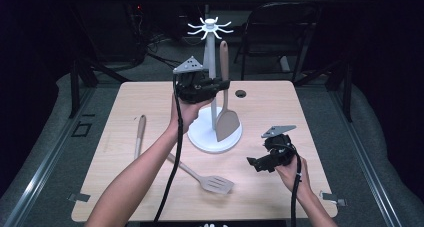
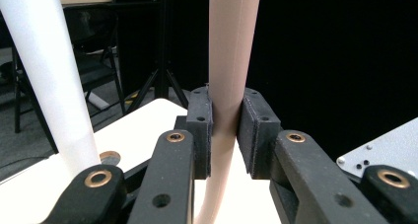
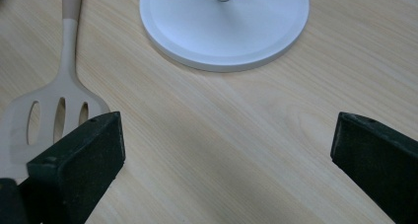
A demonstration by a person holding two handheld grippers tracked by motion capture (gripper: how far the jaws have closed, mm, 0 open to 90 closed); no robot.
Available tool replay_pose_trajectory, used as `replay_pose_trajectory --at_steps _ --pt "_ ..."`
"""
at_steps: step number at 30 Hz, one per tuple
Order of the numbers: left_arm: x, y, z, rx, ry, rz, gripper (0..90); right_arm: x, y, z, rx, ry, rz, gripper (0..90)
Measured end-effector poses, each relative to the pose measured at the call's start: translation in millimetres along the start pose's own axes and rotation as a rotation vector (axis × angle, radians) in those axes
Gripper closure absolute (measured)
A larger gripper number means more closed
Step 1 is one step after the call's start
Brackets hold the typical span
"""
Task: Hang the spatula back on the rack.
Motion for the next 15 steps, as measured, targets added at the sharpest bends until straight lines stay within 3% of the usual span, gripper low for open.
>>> replay_pose_trajectory --at_steps 15 --pt "-5.3 8.4 0.8 0.019 0.000 0.013 77.0 -1.3 -0.3 -0.7 -0.003 0.005 0.004 0.0"
Point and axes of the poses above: each handheld gripper's, and its own axes: z roughly backward along the jaws, y roughly out of its top, x roughly to its right, the point moved 6 cm from there along -z, roughly forward along the jaws, and after that the axes turned 6 degrees about -z, right-handed, at the moved point
